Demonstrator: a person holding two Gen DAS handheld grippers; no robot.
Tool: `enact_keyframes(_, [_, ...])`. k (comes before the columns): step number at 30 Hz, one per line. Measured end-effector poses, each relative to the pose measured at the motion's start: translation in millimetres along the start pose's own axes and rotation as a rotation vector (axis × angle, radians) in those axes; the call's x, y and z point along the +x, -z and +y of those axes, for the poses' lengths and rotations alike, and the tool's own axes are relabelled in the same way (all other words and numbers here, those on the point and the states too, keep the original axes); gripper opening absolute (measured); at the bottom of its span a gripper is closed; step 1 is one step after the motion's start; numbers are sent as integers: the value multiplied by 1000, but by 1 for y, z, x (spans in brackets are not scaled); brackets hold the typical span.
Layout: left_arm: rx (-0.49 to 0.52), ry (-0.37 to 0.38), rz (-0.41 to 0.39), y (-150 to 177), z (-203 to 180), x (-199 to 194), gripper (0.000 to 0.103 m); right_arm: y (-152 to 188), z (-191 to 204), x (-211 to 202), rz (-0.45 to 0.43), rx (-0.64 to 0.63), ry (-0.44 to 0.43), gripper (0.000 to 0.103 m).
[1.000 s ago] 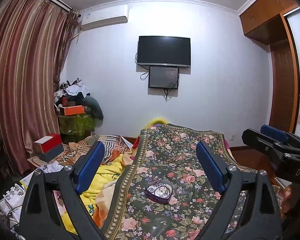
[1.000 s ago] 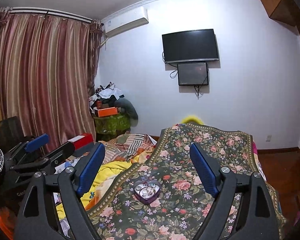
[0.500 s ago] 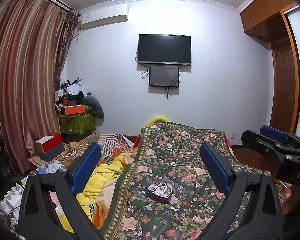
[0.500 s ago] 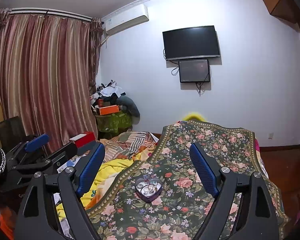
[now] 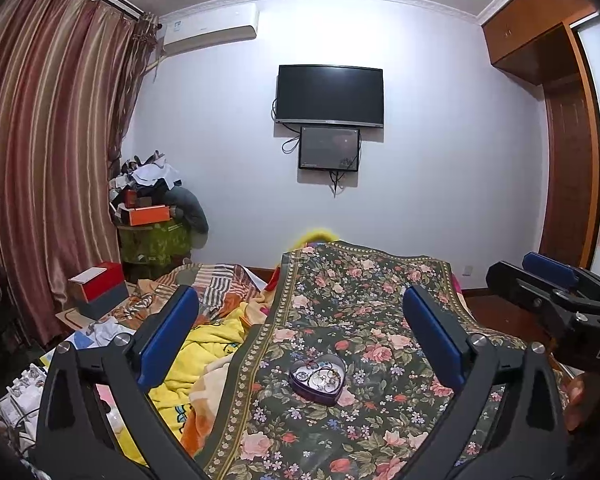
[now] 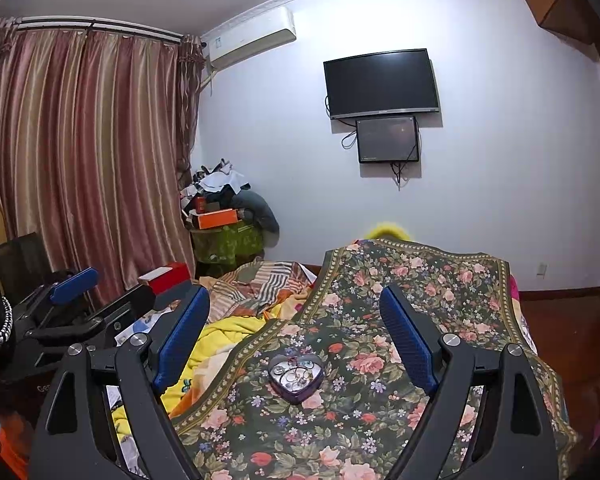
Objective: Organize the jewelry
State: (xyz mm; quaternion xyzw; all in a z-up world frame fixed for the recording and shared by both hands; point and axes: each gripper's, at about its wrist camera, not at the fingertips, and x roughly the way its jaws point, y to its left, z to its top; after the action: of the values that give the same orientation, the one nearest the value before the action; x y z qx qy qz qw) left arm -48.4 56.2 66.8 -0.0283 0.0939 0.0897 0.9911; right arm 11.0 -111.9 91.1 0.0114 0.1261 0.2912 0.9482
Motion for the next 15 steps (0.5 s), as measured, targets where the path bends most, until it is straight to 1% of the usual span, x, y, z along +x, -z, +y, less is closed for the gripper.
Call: enact_keyframes(15, [-5, 12, 12, 2, -5, 5, 102, 1, -3, 0, 14, 8, 4, 85])
